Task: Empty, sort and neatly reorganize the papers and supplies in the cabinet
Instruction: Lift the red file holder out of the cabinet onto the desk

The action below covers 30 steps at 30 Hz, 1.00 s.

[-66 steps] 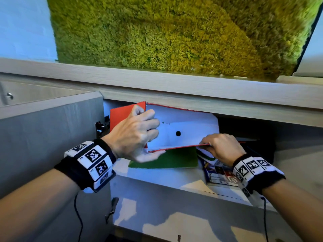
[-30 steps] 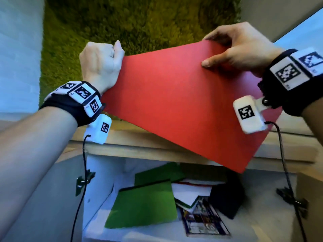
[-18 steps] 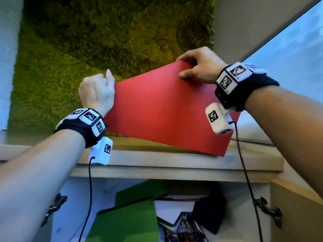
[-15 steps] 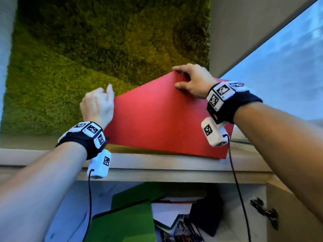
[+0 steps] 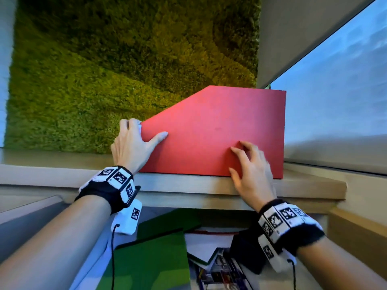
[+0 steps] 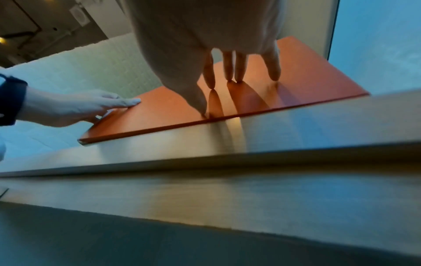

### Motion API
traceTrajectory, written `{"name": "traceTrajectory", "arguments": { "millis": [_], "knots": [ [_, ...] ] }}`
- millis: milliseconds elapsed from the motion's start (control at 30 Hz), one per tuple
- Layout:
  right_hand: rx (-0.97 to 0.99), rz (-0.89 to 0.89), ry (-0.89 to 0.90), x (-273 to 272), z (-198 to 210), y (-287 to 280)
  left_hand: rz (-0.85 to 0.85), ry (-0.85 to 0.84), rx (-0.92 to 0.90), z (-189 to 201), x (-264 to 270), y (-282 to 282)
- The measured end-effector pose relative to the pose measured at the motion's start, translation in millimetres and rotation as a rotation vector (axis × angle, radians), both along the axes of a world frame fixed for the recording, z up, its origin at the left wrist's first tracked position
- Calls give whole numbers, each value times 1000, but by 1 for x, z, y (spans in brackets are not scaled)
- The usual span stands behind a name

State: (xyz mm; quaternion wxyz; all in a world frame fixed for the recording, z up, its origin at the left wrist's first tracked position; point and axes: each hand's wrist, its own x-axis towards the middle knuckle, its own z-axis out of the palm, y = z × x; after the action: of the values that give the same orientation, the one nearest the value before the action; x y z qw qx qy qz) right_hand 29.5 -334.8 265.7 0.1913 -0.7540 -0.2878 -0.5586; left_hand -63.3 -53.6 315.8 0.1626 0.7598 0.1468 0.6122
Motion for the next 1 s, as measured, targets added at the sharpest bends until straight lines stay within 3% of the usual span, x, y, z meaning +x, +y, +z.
{"name": "traceTrajectory", "arguments": {
  "millis": [133,233,300,367,467,567,667,800,1000],
  "knots": [
    [-111,-2,418,14,-1,13,114,54,-7,3,-4,-22],
    [-64,69,546,15,3,26,54,25,238,-3,-5,-38],
    [75,251,493,13,3,35,-182,-24,432,-9,-5,-49],
    [234,388,454,11,3,42,-326,-34,446,-13,1,-56],
    [372,445,349,5,1,45,-276,56,292,-17,16,-58],
    [306,304,96,6,-2,44,-265,245,331,-22,35,-63],
    [109,51,-77,11,-8,43,-292,302,382,-31,50,-69],
    [-105,-15,-38,30,-23,50,-196,456,346,-37,69,-71],
    [-65,-52,-104,36,-28,54,-141,601,350,-33,73,-77]
  ]
}}
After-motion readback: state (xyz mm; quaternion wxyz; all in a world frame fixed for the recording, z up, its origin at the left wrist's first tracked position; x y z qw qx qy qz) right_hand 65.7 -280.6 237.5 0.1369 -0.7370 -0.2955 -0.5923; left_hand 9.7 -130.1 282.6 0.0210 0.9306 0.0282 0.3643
